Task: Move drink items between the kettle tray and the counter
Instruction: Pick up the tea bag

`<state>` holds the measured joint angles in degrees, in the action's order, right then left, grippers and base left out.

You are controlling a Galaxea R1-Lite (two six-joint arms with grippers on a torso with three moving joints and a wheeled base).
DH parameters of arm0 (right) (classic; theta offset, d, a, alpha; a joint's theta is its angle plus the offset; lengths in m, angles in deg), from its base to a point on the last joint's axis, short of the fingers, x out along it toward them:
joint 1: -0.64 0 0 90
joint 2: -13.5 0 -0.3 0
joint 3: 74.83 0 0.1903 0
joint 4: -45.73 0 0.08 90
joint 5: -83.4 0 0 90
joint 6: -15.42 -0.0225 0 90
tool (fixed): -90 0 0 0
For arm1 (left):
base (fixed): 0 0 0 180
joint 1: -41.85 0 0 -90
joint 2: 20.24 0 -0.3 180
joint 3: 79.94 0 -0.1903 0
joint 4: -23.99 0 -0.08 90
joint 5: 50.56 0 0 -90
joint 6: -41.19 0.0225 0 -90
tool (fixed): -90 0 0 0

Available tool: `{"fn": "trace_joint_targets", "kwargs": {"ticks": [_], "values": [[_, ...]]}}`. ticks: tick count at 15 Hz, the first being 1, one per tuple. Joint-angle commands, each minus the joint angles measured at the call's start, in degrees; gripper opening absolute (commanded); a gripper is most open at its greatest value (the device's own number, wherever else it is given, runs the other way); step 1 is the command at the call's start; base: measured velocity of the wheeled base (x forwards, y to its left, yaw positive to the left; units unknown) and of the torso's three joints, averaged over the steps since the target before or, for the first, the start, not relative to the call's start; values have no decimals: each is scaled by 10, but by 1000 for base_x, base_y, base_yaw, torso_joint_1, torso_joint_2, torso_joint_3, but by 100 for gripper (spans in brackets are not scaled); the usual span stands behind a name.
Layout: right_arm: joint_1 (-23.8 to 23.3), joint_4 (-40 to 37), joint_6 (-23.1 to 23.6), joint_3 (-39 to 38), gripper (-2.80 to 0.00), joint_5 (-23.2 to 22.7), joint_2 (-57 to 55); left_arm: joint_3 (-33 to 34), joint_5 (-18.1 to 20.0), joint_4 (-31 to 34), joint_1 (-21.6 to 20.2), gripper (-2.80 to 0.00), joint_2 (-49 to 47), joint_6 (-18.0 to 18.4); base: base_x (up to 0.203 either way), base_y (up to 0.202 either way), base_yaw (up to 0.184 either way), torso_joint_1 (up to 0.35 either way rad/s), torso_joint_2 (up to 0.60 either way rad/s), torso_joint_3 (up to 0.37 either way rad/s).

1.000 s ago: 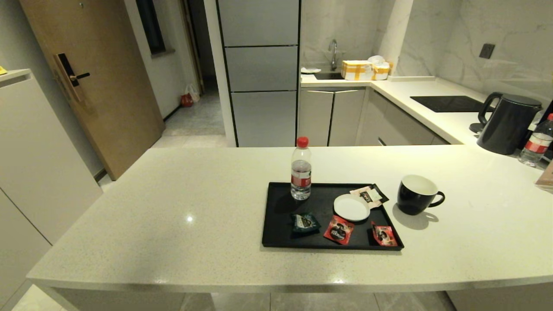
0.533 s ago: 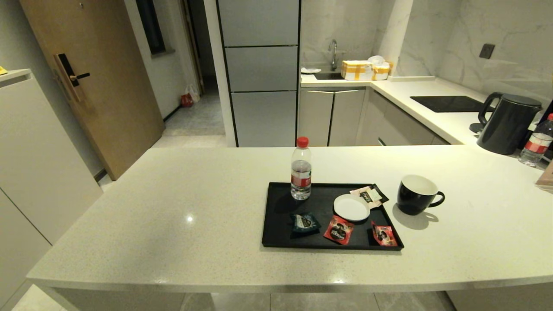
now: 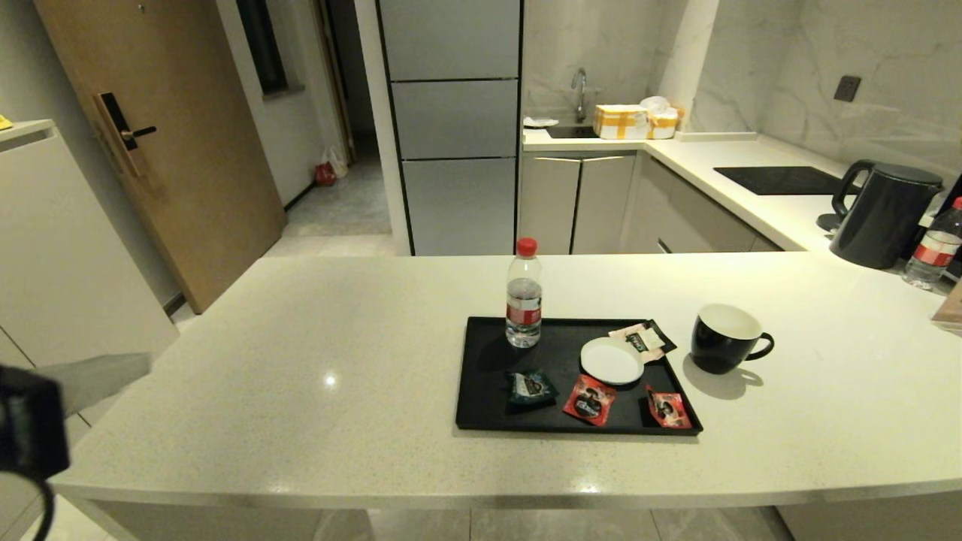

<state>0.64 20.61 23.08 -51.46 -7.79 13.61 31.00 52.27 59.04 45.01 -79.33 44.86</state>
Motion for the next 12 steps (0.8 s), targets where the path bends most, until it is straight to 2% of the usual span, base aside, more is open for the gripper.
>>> {"fn": "trace_joint_targets", "kwargs": {"ticks": [1,4,6,7,9,10,12], "values": [[0,0,1,-2,-280,0,0,-45,59,2,26,-280,-170,-1,0,0,0,0,0,0],[0,0,1,-2,-280,0,0,-117,98,2,97,-280,-329,-3,0,0,0,0,0,0],[0,0,1,-2,-280,0,0,-178,105,-16,128,-280,-422,-6,0,0,0,0,0,0],[0,0,1,-2,-280,0,0,-216,104,-39,143,0,-467,-10,0,0,0,0,0,0],[0,0,1,-2,-280,0,0,-278,94,-86,196,0,-524,-48,0,0,0,0,0,0],[0,0,1,-2,-280,0,0,-291,85,-89,220,0,-543,-68,0,0,0,0,0,0],[0,0,1,-2,-280,0,0,-298,74,-91,236,0,-558,-83,0,0,0,0,0,0]]}}
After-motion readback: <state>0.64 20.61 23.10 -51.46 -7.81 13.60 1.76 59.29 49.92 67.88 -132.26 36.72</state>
